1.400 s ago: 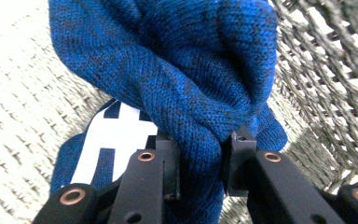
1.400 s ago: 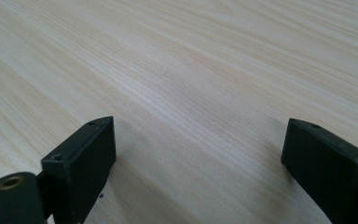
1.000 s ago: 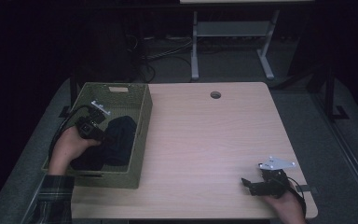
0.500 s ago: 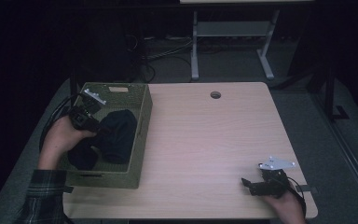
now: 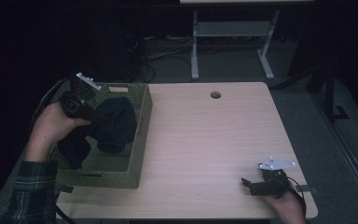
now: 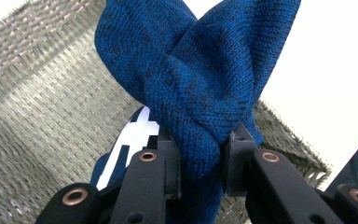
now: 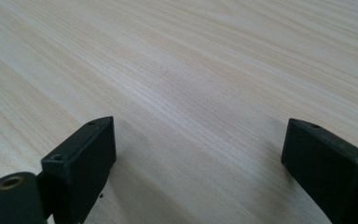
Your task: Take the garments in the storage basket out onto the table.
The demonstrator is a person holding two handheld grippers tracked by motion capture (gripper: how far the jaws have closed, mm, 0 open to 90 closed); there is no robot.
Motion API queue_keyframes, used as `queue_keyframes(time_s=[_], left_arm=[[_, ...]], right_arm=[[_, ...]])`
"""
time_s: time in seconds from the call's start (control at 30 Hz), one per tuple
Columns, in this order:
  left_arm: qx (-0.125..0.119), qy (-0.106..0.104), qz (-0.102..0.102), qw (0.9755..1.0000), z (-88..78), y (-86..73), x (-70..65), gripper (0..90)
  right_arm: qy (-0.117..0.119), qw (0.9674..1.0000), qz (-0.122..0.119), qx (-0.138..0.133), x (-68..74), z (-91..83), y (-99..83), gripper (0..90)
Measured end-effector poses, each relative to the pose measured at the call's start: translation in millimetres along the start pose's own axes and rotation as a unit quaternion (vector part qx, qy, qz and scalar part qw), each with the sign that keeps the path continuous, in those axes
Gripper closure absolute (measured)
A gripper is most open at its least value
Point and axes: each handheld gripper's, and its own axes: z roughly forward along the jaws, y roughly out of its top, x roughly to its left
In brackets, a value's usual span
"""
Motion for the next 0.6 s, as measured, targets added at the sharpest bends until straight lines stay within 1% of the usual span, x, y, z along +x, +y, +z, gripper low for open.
queue_keyframes(time_s=[0.13,0.17,0.2,0.23,0.27,0.3,0.43,0.5,0.53,0.57,0.6], left_arm=[[-0.002,0.001,0.003,1.0,-6.0,2.2,-1.1,73.4],[-0.006,0.002,0.003,1.0,-10.0,3.8,-1.5,73.4],[-0.006,0.002,0.003,1.0,-10.0,3.8,-1.5,73.4],[-0.011,0.002,0.0,0.9999,-14.4,5.1,-2.7,73.5],[-0.011,0.002,0.0,0.9999,-14.4,5.1,-2.7,73.4],[-0.011,0.005,0.004,0.9999,-19.0,6.8,-3.8,73.4],[-0.017,0.006,0.005,0.9998,-25.5,9.1,-6.4,73.4],[-0.02,0.007,0.01,0.9997,-33.3,12.6,-9.9,73.4],[-0.02,0.007,0.01,0.9997,-33.3,12.6,-9.9,73.5],[-0.024,0.009,0.012,0.9996,-38.4,15.6,-12.3,73.4],[-0.024,0.009,0.012,0.9996,-38.4,15.6,-12.3,73.4]], right_arm=[[0.0,1.0,0.0,0.001,-0.1,-0.1,0.1,9.6],[0.0,1.0,0.0,0.0,0.0,0.0,0.0,9.6],[0.0,1.0,0.0,0.0,0.0,0.0,0.0,9.6],[0.0,1.0,0.0,0.0,0.0,0.0,0.0,9.6],[0.0,1.0,0.0,0.0,0.0,0.0,0.0,9.6],[0.0,1.0,0.0,0.0,0.0,0.0,0.0,9.7],[0.0,1.0,0.0,0.0,0.0,0.0,0.0,9.7],[0.0,1.0,0.0,0.0,0.0,0.0,0.0,9.7],[0.0,1.0,0.0,0.0,0.0,0.0,0.0,9.7],[0.0,1.0,0.0,0.0,0.0,0.0,0.0,9.7],[0.0,1.0,0.0,0.0,0.0,0.0,0.0,9.7]])
